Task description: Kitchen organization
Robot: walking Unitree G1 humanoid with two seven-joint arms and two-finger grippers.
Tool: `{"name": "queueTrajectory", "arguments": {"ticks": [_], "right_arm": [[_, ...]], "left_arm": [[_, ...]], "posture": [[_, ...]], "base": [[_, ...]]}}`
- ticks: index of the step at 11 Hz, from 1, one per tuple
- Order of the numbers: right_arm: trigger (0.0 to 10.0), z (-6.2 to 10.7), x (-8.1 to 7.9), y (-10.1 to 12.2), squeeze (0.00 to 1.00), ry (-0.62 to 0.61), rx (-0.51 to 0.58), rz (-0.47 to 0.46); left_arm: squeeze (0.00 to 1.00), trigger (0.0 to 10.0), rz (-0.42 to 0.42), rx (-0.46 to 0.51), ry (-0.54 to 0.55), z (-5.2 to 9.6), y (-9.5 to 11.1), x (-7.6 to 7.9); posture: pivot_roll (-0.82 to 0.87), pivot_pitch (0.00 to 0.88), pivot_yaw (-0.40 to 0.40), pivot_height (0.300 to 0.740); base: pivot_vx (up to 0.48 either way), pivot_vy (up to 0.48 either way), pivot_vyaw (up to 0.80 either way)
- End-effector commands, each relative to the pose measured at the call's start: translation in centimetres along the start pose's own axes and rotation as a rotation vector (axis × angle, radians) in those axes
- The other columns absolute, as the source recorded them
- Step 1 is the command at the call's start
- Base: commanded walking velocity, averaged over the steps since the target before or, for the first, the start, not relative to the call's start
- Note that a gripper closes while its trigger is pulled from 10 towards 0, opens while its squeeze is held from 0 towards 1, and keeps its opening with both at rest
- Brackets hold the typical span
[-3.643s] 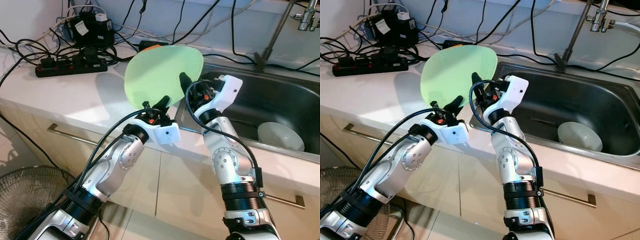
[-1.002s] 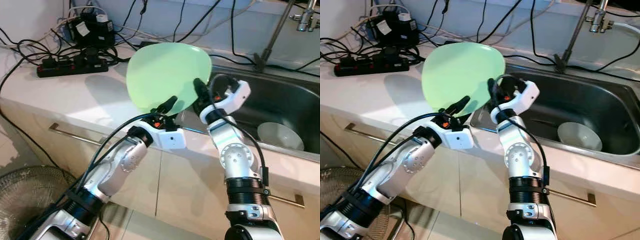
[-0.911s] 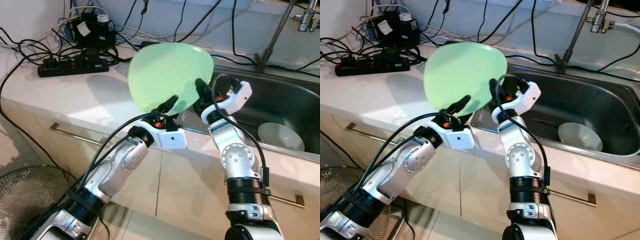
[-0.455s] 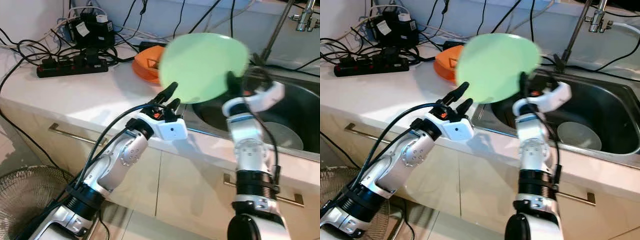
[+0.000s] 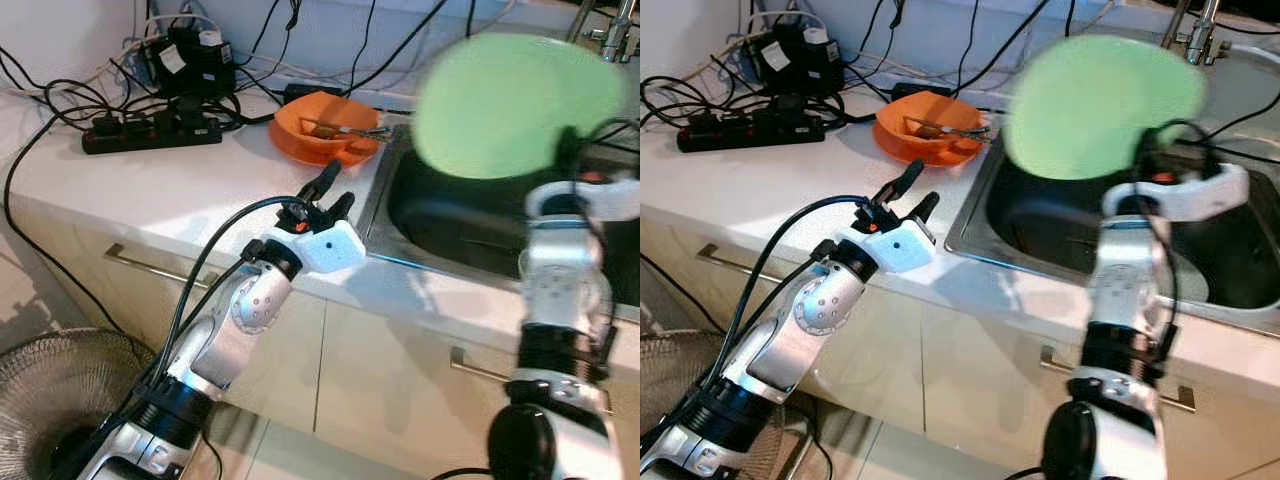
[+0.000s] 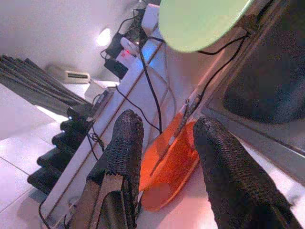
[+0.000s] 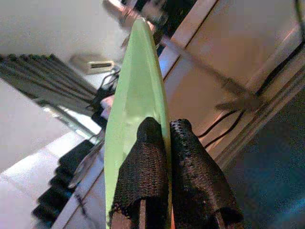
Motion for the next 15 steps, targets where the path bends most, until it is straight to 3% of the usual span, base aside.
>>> {"name": "queueTrajectory", "arguments": {"ticks": [1,2,3,4,5,7,9,12,15], "right_arm": [[0.0,-0.5,-1.1,0.9,0.00,0.028,0.049,0.009],[10.0,-0.7,-0.7,1.5,0.00,0.022,0.070,0.163],[10.0,-0.7,-0.9,1.0,0.00,0.042,0.055,0.249],[10.0,-0.5,-1.0,-0.3,0.00,0.068,0.012,0.398],[10.0,-0.4,-0.8,-1.4,0.00,0.080,-0.022,0.524],[10.0,-0.3,0.3,-3.5,0.00,0.064,-0.100,0.762],[10.0,-0.5,1.2,-4.3,0.00,0.036,-0.125,0.923],[10.0,0.0,1.7,-6.6,0.00,0.071,-0.211,1.056],[10.0,0.8,2.7,-9.1,0.00,0.062,-0.348,1.062]], "left_arm": [[0.00,10.0,0.015,-0.003,-0.004,0.1,-0.1,0.0],[0.00,10.0,0.125,-0.025,-0.012,0.4,-0.4,0.3],[0.00,10.0,0.288,-0.057,-0.010,0.5,-0.7,0.6],[0.00,10.0,0.440,-0.085,-0.049,0.7,-0.8,1.3],[0.00,10.0,0.509,-0.094,-0.046,0.7,-0.7,1.4],[0.00,10.0,0.573,-0.107,-0.091,0.8,-0.5,2.0],[0.00,10.0,0.597,-0.117,-0.091,1.0,-0.4,1.9],[0.00,10.0,0.637,-0.156,-0.125,1.4,-0.6,2.5],[0.00,10.0,0.816,-0.256,-0.185,2.5,-1.4,5.0]], "posture": [[0.23,0.000,-0.023,0.740],[0.22,0.000,-0.021,0.740],[0.23,0.000,-0.022,0.740],[0.23,0.000,-0.023,0.740],[0.23,0.000,-0.024,0.740],[0.23,0.000,-0.031,0.740],[0.24,0.008,-0.039,0.740],[0.24,0.019,-0.039,0.740],[0.25,0.028,-0.038,0.740]], "base": [[0.000,0.000,0.00],[0.000,0.000,0.00],[0.000,0.000,0.00],[0.000,0.000,0.00],[0.000,0.000,0.00],[0.000,0.000,0.00],[0.000,0.000,0.00],[0.000,0.000,0.00],[0.000,0.000,0.00]]}}
Point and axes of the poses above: a point about 5 cm out from each wrist's last joint towards the gripper, its own z axis pointing back from the gripper into the wrist, its own y axis along the axis of the wrist's last joint, x = y × z, the point moved 2 cm from there along -z, pointing out of the wrist towards the gripper, and after that the axes turned 1 degree about -z, right-handed, at the moved point
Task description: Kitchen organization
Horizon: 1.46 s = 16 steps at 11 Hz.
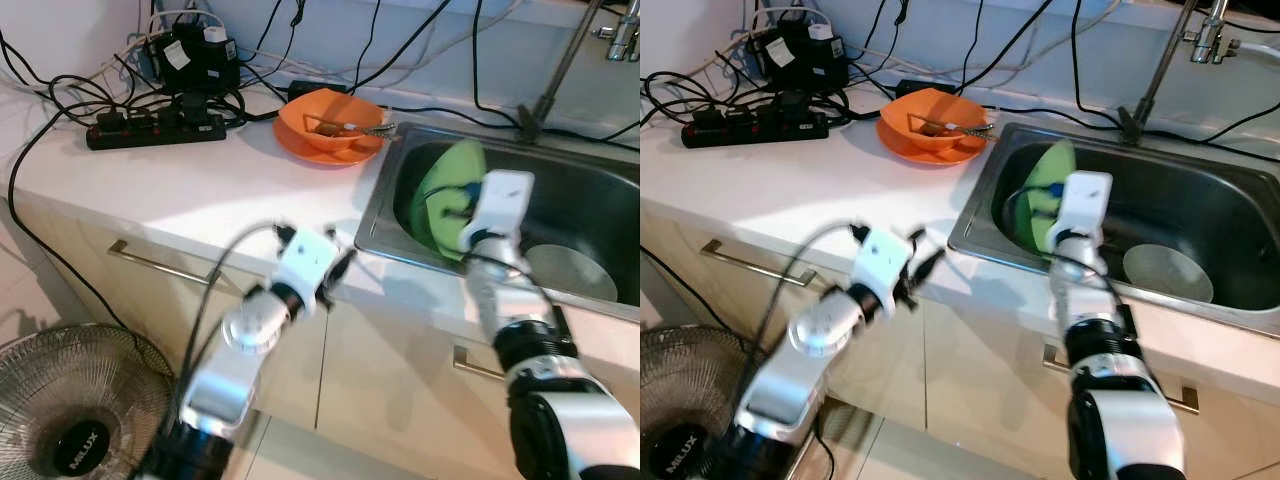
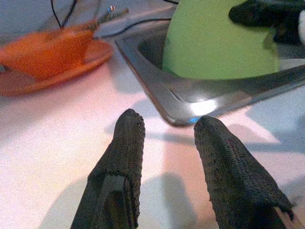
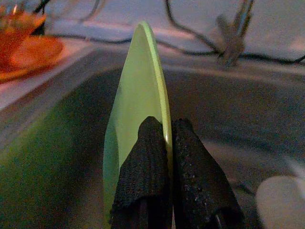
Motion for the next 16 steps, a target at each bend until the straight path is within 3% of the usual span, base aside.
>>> {"name": "queueTrajectory", "arguments": {"ticks": [1,5,6,7,8,9,13,14,15,16], "right_arm": [[10.0,-0.6,-0.6,2.2,0.00,0.021,0.061,0.004],[10.0,-0.9,-1.6,1.9,0.00,0.056,0.019,-0.014],[10.0,-0.9,-1.8,1.9,0.24,0.067,0.014,-0.021],[10.0,-0.9,-2.1,1.9,0.74,0.076,0.010,-0.021],[10.0,-0.9,-2.2,1.8,0.65,0.080,0.007,-0.019],[10.0,-0.9,-2.3,1.7,0.00,0.086,0.005,-0.016],[10.0,-1.0,-2.1,2.5,0.00,0.080,0.052,0.000],[10.0,-1.2,-1.5,3.2,0.48,0.062,0.079,0.003],[10.0,-1.3,-1.1,3.5,0.83,0.044,0.095,0.031],[10.0,-1.3,-0.9,3.8,0.00,0.038,0.111,0.040]], "left_arm": [[0.00,10.0,0.032,0.000,0.001,0.0,0.1,-0.1],[0.00,10.0,0.046,-0.001,-0.004,-0.1,0.4,0.2],[0.00,10.0,0.046,-0.001,0.001,-0.1,0.4,0.1],[0.00,10.0,0.046,-0.001,0.002,-0.1,0.5,0.1],[0.00,10.0,0.046,-0.001,0.001,-0.1,0.5,0.1],[0.00,10.0,0.048,0.002,0.005,-0.1,0.5,0.1],[0.00,10.0,0.041,0.008,0.020,-0.2,0.6,-0.2],[0.00,10.0,0.037,0.007,0.021,-0.3,0.5,-0.2],[0.00,10.0,0.034,0.004,0.022,-0.2,0.5,-0.2],[0.00,10.0,0.033,0.004,0.022,-0.2,0.5,-0.2]], "posture": [[0.26,0.031,-0.037,0.740],[0.26,0.036,-0.042,0.740],[0.26,0.035,-0.044,0.740],[0.26,0.035,-0.045,0.740],[0.26,0.035,-0.045,0.740],[0.26,0.032,-0.046,0.740],[0.26,0.031,-0.043,0.740],[0.25,0.030,-0.042,0.740],[0.25,0.030,-0.043,0.740],[0.25,0.031,-0.041,0.740]], "base": [[0.000,0.000,0.00],[0.000,0.000,0.00],[0.000,0.000,0.00],[0.000,0.000,0.00],[0.000,0.000,0.00],[0.000,0.000,0.00],[0.000,0.000,0.00],[0.000,0.000,0.00],[0.000,0.000,0.00],[0.000,0.000,0.00]]}}
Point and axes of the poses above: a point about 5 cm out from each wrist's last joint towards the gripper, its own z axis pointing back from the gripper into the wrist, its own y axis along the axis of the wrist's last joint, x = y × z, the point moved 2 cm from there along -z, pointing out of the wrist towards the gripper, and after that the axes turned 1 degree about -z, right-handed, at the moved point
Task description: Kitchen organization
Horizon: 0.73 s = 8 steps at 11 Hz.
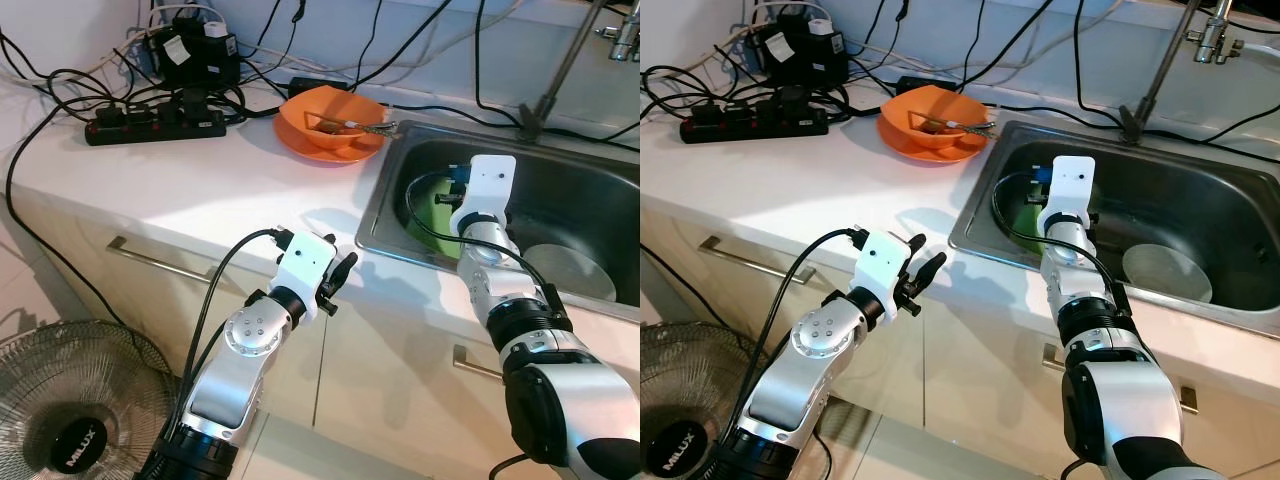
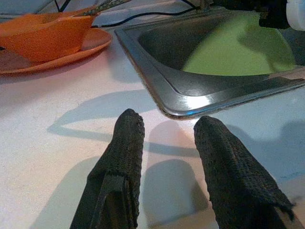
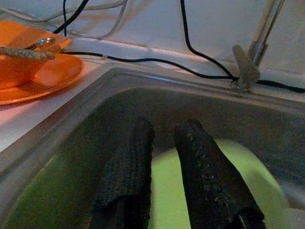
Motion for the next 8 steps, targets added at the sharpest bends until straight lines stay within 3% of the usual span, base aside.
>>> {"name": "queueTrajectory", "arguments": {"ticks": [1,3,4,5,8], "right_arm": [[10.0,-0.4,0.3,1.9,0.00,-0.009,0.077,0.024],[10.0,-0.3,-0.3,2.8,0.00,0.014,0.143,0.033],[10.0,0.1,-1.5,3.1,0.00,0.067,0.173,-0.013],[10.0,1.2,-3.5,3.3,0.00,0.183,0.228,-0.088],[10.0,4.0,-5.5,2.1,0.00,0.305,0.269,-0.167]], "left_arm": [[0.00,10.0,-0.012,0.020,0.005,-0.2,0.6,-0.2],[0.00,10.0,-0.013,0.022,0.006,-0.2,0.5,-0.1],[0.00,10.0,-0.018,0.048,0.046,-0.2,0.5,-0.5],[0.00,10.0,-0.039,0.111,0.137,0.0,1.1,-1.8],[0.00,10.0,-0.033,0.198,0.328,0.5,1.6,-4.4]], "posture": [[0.25,0.032,-0.040,0.740],[0.25,0.032,-0.041,0.740],[0.25,0.032,-0.041,0.740],[0.25,0.031,-0.044,0.740],[0.23,0.031,-0.046,0.740]], "base": [[0.000,0.000,0.00],[0.000,0.000,0.00],[0.000,0.000,0.00],[0.000,0.000,0.00],[0.000,0.000,0.00]]}}
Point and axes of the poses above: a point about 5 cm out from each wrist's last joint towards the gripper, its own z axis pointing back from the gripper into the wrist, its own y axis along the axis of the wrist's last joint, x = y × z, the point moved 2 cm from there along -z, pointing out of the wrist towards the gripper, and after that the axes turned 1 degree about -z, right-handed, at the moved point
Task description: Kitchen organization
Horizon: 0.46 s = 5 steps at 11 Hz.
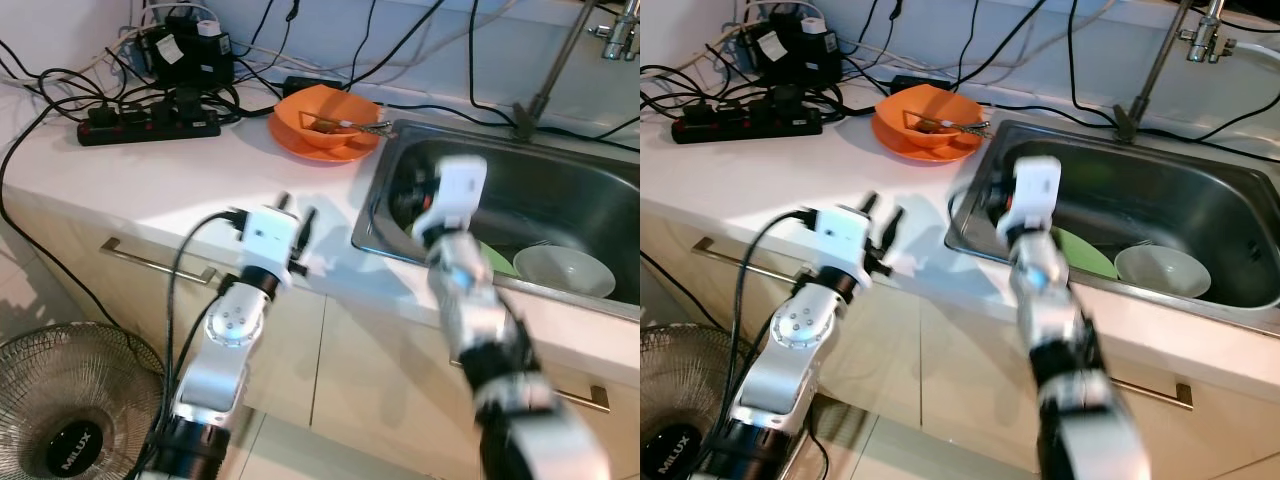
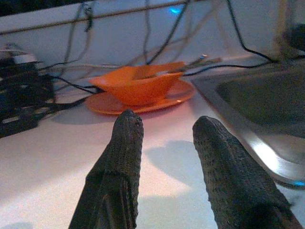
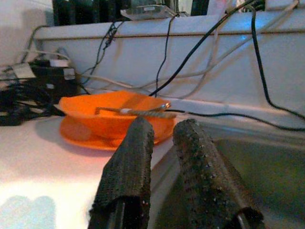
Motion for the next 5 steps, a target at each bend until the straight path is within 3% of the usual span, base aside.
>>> {"name": "queueTrajectory", "arguments": {"ticks": [1,2,5], "right_arm": [[10.0,0.3,-0.1,0.1,0.00,0.011,0.004,-0.007],[10.0,1.3,-0.9,-0.6,0.00,0.041,-0.004,0.001],[10.0,2.0,-1.5,-0.3,0.00,0.033,0.027,-0.007]], "left_arm": [[0.00,10.0,0.005,0.016,0.030,-0.3,0.2,-0.5],[0.00,10.0,0.016,0.033,0.070,-0.3,0.1,-1.1],[0.00,10.0,0.015,0.114,0.132,-0.7,0.9,-2.2]], "posture": [[0.23,0.030,-0.044,0.740],[0.22,0.027,-0.040,0.740],[0.21,0.010,-0.037,0.740]], "base": [[0.000,0.000,0.00],[0.000,0.000,0.00],[0.000,0.000,0.00]]}}
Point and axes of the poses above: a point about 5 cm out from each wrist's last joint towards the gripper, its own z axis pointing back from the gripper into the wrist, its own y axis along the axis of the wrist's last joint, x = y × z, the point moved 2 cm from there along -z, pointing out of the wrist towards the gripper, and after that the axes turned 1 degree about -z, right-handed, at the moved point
